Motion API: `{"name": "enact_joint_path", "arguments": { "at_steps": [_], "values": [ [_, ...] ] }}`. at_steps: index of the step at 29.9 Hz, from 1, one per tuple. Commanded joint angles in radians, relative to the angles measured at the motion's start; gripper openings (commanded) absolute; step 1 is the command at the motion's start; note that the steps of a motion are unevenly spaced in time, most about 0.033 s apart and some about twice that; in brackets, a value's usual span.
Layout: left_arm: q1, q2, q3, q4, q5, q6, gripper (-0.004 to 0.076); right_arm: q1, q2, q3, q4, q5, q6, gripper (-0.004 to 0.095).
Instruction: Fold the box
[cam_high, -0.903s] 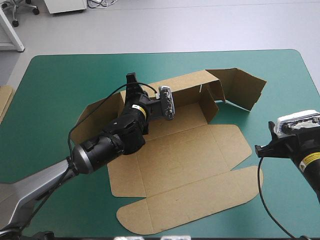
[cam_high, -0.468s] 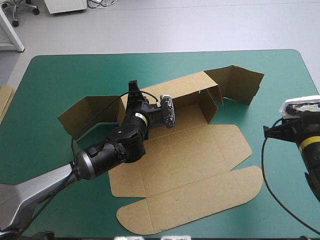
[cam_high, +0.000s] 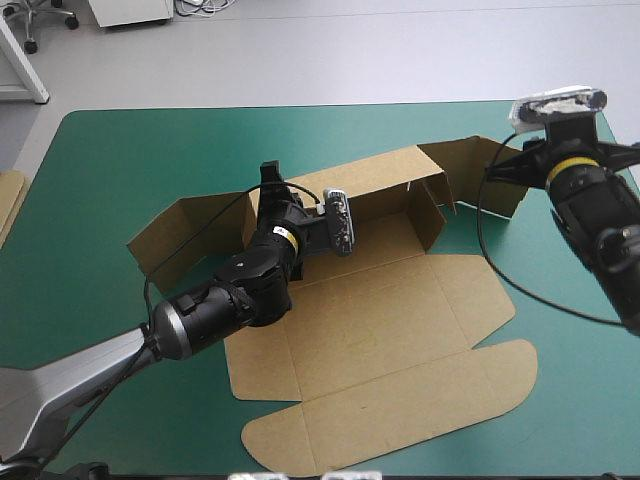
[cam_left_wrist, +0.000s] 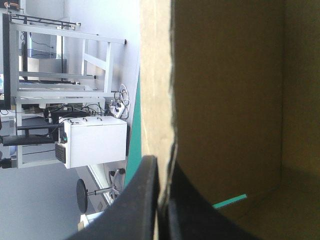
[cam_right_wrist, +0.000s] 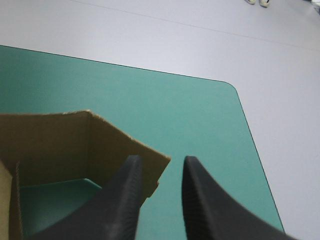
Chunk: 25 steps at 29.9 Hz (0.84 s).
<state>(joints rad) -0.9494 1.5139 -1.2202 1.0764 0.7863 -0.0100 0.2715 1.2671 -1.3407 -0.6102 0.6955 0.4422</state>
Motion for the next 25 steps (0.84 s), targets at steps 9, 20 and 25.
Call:
{"name": "enact_joint_path", "arguments": {
  "at_steps": [9, 20, 25],
  "values": [
    [-0.013, -0.041, -0.020, 0.015, -0.037, -0.022, -0.0010, -0.306, 0.282, -0.372, 0.728, -0.009, -0.601, -0.0020],
    [-0.013, -0.041, -0.020, 0.019, -0.036, -0.009, -0.0010, -0.377, 0.596, -0.668, 1.064, 0.191, -0.779, -0.0019],
    [-0.013, -0.041, -0.020, 0.024, -0.034, -0.009, -0.0010, -0.377, 0.673, -0.720, 1.146, 0.224, -0.817, -0.0020]
  ]
}}
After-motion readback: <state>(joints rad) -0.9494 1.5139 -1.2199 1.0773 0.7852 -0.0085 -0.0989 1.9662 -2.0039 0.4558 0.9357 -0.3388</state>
